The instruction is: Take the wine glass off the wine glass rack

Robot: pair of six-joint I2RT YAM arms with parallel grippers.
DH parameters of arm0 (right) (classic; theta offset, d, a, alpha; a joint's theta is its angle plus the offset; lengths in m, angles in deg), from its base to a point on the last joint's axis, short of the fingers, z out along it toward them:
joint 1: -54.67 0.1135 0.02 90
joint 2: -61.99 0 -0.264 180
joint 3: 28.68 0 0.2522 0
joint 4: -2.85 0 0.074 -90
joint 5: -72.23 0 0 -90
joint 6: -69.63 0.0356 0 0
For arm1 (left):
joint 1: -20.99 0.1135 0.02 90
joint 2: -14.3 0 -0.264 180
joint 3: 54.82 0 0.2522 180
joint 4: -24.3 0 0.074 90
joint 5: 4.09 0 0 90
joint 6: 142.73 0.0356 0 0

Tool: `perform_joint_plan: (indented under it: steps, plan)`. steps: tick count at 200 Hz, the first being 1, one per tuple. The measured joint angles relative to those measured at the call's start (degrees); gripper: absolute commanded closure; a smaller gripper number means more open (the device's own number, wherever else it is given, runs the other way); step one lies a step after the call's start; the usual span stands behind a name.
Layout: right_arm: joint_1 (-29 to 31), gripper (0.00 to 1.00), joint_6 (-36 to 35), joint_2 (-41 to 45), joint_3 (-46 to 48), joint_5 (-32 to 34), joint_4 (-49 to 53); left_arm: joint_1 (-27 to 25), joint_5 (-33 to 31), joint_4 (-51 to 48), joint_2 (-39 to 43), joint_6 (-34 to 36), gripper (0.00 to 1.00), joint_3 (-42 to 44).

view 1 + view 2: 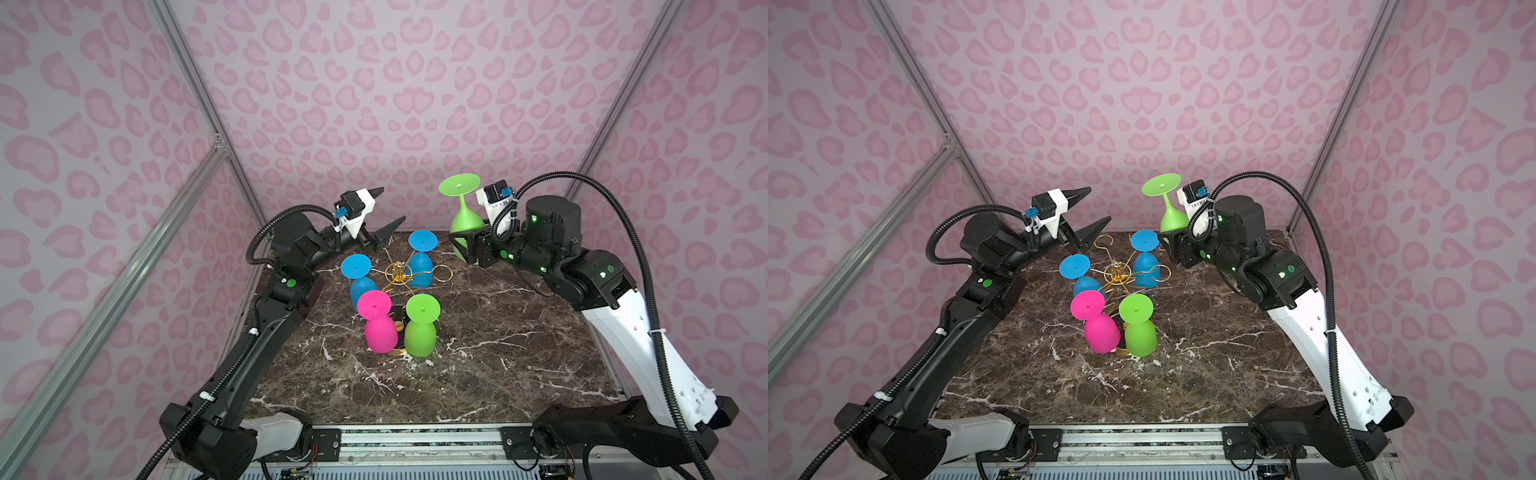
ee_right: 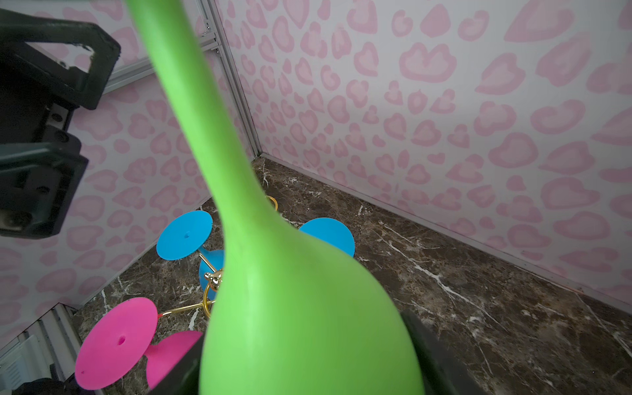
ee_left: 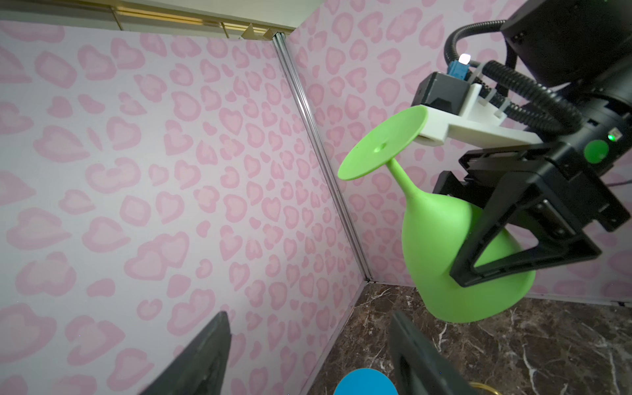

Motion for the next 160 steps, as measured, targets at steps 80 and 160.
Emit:
perform_joint_plan:
  steps: [80, 160]
  plan:
    - [1.64, 0.48, 1.09, -4.15, -3.74, -2.75, 2.97, -1.53, 6.91, 0.00, -3.98, 14.40, 0.35, -3.89]
    - [4.15, 0.49, 1.99, -6.78, -3.80, -5.38, 3.48, -2.23, 7.34, 0.13, -5.25, 17.51, 0.44, -4.52]
